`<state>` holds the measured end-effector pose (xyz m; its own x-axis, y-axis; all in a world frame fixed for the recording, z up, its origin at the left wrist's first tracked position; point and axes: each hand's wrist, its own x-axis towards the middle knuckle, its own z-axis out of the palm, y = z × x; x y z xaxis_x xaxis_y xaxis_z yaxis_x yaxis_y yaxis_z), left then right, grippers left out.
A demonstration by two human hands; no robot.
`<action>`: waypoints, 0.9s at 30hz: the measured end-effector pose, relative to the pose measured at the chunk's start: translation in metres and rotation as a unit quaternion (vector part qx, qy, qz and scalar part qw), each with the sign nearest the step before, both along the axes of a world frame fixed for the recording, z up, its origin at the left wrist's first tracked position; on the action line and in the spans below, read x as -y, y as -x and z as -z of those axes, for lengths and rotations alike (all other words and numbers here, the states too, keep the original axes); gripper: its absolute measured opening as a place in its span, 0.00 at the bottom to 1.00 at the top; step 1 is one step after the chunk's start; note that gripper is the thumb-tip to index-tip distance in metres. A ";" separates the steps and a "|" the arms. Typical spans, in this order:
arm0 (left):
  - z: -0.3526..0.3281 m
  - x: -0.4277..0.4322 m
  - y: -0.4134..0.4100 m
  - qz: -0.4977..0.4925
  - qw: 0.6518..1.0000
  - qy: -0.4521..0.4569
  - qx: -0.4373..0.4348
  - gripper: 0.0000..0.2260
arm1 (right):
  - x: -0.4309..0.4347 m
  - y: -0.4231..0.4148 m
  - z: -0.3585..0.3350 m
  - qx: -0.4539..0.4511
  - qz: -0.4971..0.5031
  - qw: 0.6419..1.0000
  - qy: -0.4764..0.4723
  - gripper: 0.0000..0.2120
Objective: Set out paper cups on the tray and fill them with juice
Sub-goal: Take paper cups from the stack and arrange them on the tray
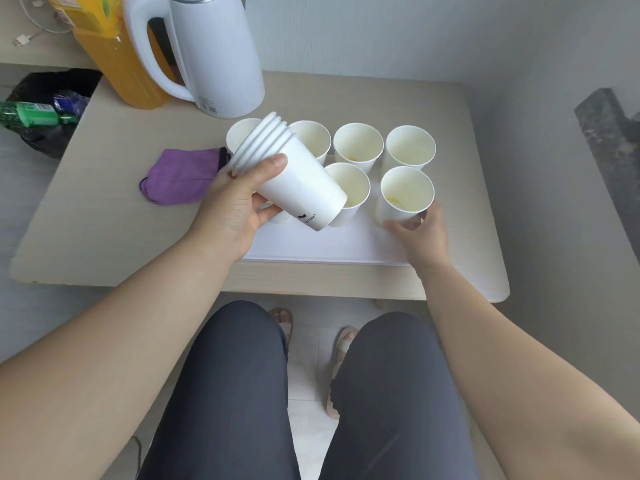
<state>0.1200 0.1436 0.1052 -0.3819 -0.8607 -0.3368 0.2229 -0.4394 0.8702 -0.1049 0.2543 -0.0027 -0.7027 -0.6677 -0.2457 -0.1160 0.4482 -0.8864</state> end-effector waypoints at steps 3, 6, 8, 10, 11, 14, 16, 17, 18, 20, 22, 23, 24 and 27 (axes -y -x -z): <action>0.001 -0.002 -0.001 0.005 1.000 0.005 0.008 0.15 | 0.000 0.000 -0.001 -0.001 0.005 1.000 -0.003 0.31; 0.001 -0.003 -0.003 0.004 1.000 0.005 0.012 0.15 | 0.000 -0.001 -0.002 -0.003 0.006 1.000 -0.005 0.30; 0.002 -0.003 -0.004 0.003 1.000 0.002 0.015 0.15 | 0.000 0.000 -0.001 -0.005 0.006 1.000 -0.009 0.30; 0.003 -0.004 -0.005 0.005 1.000 0.003 0.017 0.14 | 0.000 0.000 0.000 -0.006 0.008 1.000 -0.010 0.31; 0.004 -0.005 -0.005 0.008 1.000 0.004 0.019 0.14 | 0.000 0.000 0.000 -0.009 0.008 1.000 -0.011 0.31; 0.005 -0.008 -0.005 0.012 1.000 -0.001 0.026 0.14 | -0.001 -0.001 -0.003 -0.004 -0.002 1.000 -0.001 0.32; 0.006 -0.010 -0.005 0.007 0.999 -0.009 0.030 0.15 | -0.002 -0.002 -0.005 0.014 -0.002 1.000 0.025 0.32; 0.006 -0.012 -0.005 0.003 0.999 -0.014 0.030 0.16 | -0.004 -0.003 -0.007 0.016 0.011 0.999 0.036 0.32; 0.007 -0.014 -0.006 -0.001 0.999 -0.017 0.031 0.17 | -0.007 -0.006 -0.009 0.005 0.033 0.999 0.042 0.30; 0.008 -0.018 -0.008 -0.007 0.999 -0.016 0.035 0.18 | -0.015 -0.018 -0.017 -0.055 0.087 0.993 0.057 0.23; 0.010 -0.022 -0.011 -0.008 0.999 -0.004 0.045 0.18 | -0.022 -0.039 -0.028 -0.082 0.105 0.985 0.106 0.14; 0.011 -0.024 -0.012 -0.009 0.999 0.001 0.049 0.19 | -0.024 -0.051 -0.034 -0.081 0.093 0.984 0.126 0.11; 0.012 -0.026 -0.014 -0.011 0.999 0.003 0.051 0.20 | -0.025 -0.064 -0.040 -0.083 0.080 0.983 0.140 0.09; 0.014 -0.032 -0.019 -0.021 0.999 0.007 0.046 0.21 | -0.024 -0.099 -0.055 -0.087 0.032 0.981 0.171 0.13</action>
<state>0.1389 0.1755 0.0916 -0.3124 -0.8807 -0.3561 0.1598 -0.4182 0.8942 -0.0061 0.2788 0.0527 -0.7567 -0.6441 0.1115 -0.2601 0.1402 -0.9553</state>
